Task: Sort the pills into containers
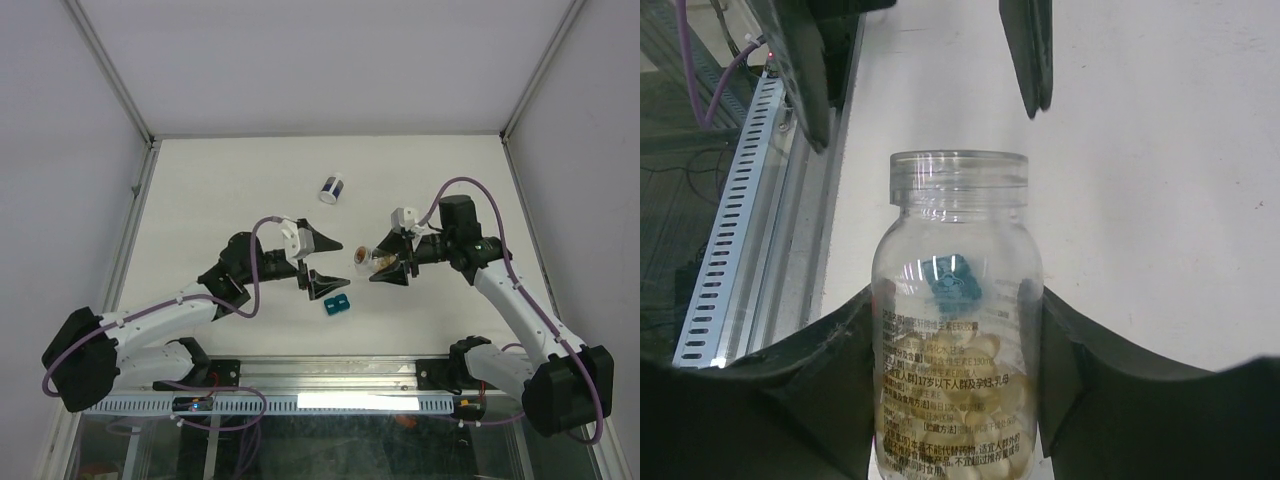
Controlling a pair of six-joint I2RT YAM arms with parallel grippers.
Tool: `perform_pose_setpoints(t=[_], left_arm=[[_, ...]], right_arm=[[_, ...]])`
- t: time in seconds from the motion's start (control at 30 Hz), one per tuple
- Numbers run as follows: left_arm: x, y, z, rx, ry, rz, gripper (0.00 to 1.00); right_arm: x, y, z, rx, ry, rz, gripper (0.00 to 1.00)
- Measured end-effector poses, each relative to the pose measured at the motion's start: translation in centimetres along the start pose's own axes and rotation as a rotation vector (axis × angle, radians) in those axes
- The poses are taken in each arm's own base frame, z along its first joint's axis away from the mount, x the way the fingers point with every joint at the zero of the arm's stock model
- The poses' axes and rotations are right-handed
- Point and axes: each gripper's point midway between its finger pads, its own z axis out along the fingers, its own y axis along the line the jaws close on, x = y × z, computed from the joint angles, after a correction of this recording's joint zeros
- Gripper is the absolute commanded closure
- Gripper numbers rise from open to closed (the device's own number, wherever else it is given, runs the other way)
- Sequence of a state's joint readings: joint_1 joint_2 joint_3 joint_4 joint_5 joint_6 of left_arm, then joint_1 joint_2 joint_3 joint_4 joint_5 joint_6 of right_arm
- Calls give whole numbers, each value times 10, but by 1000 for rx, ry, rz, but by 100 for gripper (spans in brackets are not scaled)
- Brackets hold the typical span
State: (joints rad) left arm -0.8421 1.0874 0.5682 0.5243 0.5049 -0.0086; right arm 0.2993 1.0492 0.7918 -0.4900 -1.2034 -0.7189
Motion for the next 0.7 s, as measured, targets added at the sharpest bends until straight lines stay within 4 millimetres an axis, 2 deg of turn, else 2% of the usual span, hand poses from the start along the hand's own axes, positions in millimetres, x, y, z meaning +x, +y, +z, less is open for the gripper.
perform_pose_setpoints(t=[0.17,0.37,0.7], left_arm=[[21,7,14,53,64,78,26],[18,13,30,80,70,98,30],[22,11,40,117,64,66,37]], right_arm=[[3,3,0,-12,7,-15,100],[5,4,0,-17,12,-26,100],[8,5,2,-29,18,-26,100]])
